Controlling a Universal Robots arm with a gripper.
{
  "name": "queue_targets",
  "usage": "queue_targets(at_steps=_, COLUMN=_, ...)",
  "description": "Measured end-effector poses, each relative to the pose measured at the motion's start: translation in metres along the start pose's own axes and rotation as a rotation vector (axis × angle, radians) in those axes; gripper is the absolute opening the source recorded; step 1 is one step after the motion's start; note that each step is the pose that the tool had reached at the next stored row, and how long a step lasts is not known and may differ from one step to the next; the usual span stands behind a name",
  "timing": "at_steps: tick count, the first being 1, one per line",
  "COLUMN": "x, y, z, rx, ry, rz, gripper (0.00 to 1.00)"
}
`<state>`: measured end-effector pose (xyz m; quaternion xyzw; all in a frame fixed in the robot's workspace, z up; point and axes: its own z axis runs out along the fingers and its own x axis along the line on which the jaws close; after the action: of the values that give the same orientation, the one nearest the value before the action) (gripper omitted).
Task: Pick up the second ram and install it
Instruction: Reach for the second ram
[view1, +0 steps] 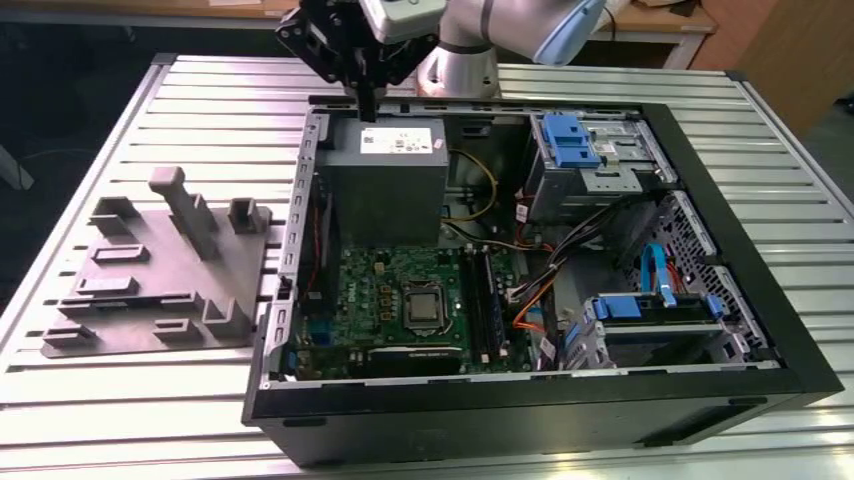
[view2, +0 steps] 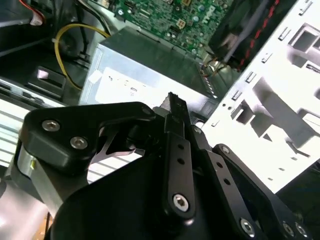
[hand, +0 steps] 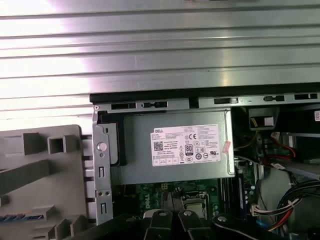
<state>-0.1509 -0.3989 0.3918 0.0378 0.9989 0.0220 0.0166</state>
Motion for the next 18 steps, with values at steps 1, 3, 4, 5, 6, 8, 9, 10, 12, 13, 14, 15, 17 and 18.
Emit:
queue_targets(at_steps=1, x=0.0033, y=-0.0003, z=0.0002, rx=-0.0002, ry=-0.0012, rz=0.000, gripper=0.10)
queue_targets(at_steps=3, x=0.0098, y=-0.0008, z=0.0003, rx=-0.0003, ry=-0.0033, rz=0.000, gripper=0.10)
queue_targets(at_steps=4, x=0.0131, y=-0.0010, z=0.0004, rx=-0.0004, ry=-0.0044, rz=0.000, gripper=0.10)
queue_targets(at_steps=5, x=0.0168, y=-0.0013, z=0.0005, rx=-0.0004, ry=-0.0055, rz=0.000, gripper=0.10)
queue_targets(at_steps=6, x=0.0206, y=-0.0016, z=0.0006, rx=-0.0006, ry=-0.0069, rz=0.000, gripper=0.10)
queue_targets(at_steps=8, x=0.0289, y=-0.0023, z=0.0006, rx=-0.0006, ry=-0.0097, rz=-0.001, gripper=0.10)
queue_targets(at_steps=9, x=0.0333, y=-0.0026, z=0.0006, rx=-0.0007, ry=-0.0114, rz=0.000, gripper=0.10)
queue_targets(at_steps=10, x=0.0379, y=-0.0030, z=0.0007, rx=-0.0010, ry=-0.0133, rz=-0.001, gripper=0.10)
queue_targets(at_steps=12, x=0.0463, y=-0.0036, z=0.0009, rx=-0.0014, ry=-0.0175, rz=-0.001, gripper=0.10)
queue_targets(at_steps=13, x=0.0502, y=-0.0039, z=0.0009, rx=-0.0013, ry=-0.0194, rz=-0.001, gripper=0.10)
queue_targets(at_steps=14, x=0.0542, y=-0.0042, z=0.0010, rx=-0.0015, ry=-0.0214, rz=-0.001, gripper=0.10)
queue_targets(at_steps=15, x=0.0583, y=-0.0045, z=0.0011, rx=-0.0017, ry=-0.0233, rz=-0.001, gripper=0.10)
queue_targets(at_steps=17, x=0.0665, y=-0.0052, z=0.0017, rx=-0.0020, ry=-0.0272, rz=-0.001, gripper=0.10)
queue_targets(at_steps=18, x=0.0711, y=-0.0055, z=0.0022, rx=-0.0023, ry=-0.0289, rz=-0.001, gripper=0.10)
